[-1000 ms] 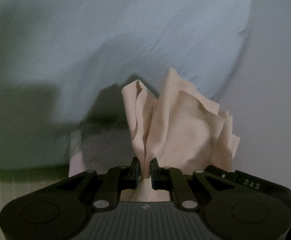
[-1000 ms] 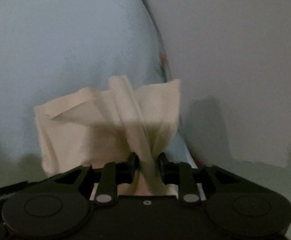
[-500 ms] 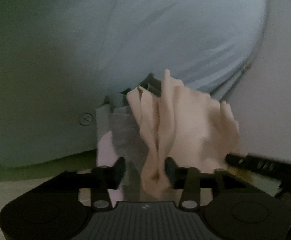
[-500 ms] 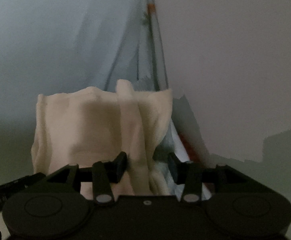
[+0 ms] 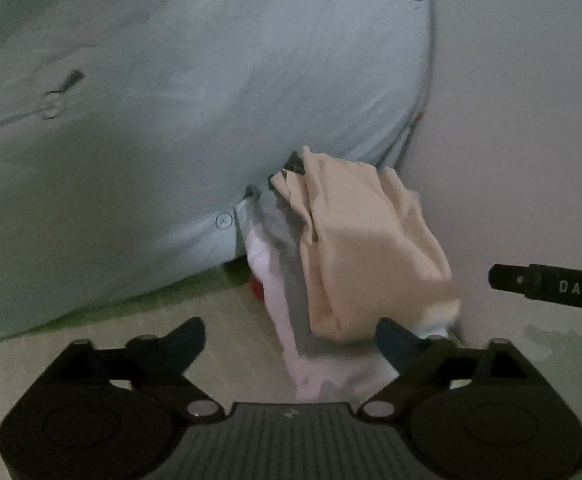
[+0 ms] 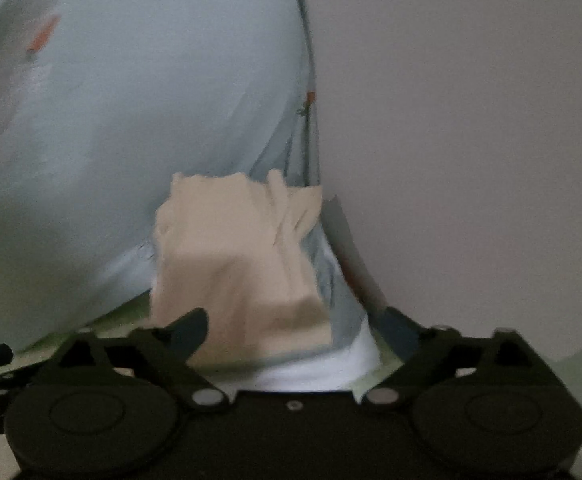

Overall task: Fold clothes
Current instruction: 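Open both grippers and withdraw from the stack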

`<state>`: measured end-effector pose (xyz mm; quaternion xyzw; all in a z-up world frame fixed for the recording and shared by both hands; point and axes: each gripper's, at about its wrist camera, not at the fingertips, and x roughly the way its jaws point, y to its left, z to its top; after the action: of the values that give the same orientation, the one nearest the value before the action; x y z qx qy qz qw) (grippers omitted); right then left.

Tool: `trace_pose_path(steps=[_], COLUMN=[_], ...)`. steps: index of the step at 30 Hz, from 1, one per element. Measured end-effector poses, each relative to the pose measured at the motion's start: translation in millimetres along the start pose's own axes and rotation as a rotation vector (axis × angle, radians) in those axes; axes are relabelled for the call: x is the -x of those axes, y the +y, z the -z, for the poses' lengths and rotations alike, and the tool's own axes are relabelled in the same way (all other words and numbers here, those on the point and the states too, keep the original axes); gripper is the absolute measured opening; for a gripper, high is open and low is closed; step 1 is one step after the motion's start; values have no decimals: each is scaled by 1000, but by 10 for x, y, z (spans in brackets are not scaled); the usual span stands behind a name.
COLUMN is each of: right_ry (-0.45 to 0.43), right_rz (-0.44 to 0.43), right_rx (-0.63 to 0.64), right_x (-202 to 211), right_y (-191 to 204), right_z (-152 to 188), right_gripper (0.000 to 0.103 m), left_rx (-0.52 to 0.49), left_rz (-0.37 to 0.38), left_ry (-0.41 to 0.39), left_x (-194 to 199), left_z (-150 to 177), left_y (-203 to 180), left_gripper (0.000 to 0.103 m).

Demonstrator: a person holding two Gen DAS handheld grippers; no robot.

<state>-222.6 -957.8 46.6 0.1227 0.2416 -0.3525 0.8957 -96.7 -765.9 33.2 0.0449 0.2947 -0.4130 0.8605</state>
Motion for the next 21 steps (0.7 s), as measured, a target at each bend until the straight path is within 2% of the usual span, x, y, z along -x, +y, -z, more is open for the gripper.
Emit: trace_pose_path(steps=[3,7,12,16,21], right_ry=[26,57,77,77,62], right_rz=[4,10,23,31,44], right_rx=[9,10,-11,-32,-33], right_x=[245,524,868,1086,1254], right_y=[85,189,156,142,209], right_z=[247,554,841,997,1105], right_gripper=[100,103,103,103,103], left_rx=[3,-53,-102,-118,-172], left_rz=[31,85,98,91,24], left_ry=[-25,-35,-41,-62,-66], left_x=[277,629,928,1118,1241], left_z=[176,366,516,611,699], left_y=[-28,-55,-40,23,45], left_gripper=[100,103,103,103,103])
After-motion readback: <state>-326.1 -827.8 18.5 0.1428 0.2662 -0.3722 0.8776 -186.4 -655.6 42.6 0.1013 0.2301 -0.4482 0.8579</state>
